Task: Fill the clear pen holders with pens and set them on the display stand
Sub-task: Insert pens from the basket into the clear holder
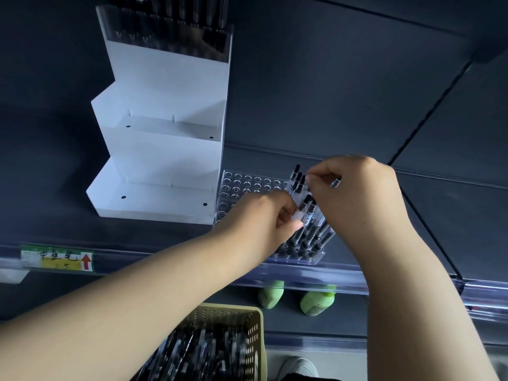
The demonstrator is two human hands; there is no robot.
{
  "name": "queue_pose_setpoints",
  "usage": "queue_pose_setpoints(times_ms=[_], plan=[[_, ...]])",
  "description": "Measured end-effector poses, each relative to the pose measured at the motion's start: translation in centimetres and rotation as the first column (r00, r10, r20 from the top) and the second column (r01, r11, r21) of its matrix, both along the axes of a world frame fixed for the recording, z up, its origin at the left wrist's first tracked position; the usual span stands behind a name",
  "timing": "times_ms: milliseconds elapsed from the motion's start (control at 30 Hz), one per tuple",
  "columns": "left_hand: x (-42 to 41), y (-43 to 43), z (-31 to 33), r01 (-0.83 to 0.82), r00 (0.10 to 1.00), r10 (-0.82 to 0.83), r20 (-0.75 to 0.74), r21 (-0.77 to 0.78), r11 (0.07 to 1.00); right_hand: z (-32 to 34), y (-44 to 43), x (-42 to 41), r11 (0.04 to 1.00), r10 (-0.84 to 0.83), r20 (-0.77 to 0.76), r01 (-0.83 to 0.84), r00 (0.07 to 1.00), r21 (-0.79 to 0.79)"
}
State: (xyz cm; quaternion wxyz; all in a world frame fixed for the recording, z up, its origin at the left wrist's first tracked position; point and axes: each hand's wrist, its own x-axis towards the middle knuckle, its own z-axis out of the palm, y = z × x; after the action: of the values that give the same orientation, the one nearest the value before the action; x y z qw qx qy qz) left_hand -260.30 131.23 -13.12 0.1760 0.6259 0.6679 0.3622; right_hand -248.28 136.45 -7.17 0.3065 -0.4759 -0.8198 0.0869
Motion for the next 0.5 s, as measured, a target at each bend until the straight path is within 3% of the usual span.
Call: queue_pose_setpoints(times_ms=[300,500], plan=[[-0.5,-0.5,0.4,-0.02,1.0,0.02,-0.016,-0.061,0.998,0.7,-0.7,0.4,0.997,0.017,-0.004,-0.016,1.0,0.075],[-2.0,-3.6,1.3,-0.077,0.994,0.076,-0.074,-0.013,0.997,-0.3,-3.7,0.9,0.993,0.033,0.066,-0.04,0.997,0.115]])
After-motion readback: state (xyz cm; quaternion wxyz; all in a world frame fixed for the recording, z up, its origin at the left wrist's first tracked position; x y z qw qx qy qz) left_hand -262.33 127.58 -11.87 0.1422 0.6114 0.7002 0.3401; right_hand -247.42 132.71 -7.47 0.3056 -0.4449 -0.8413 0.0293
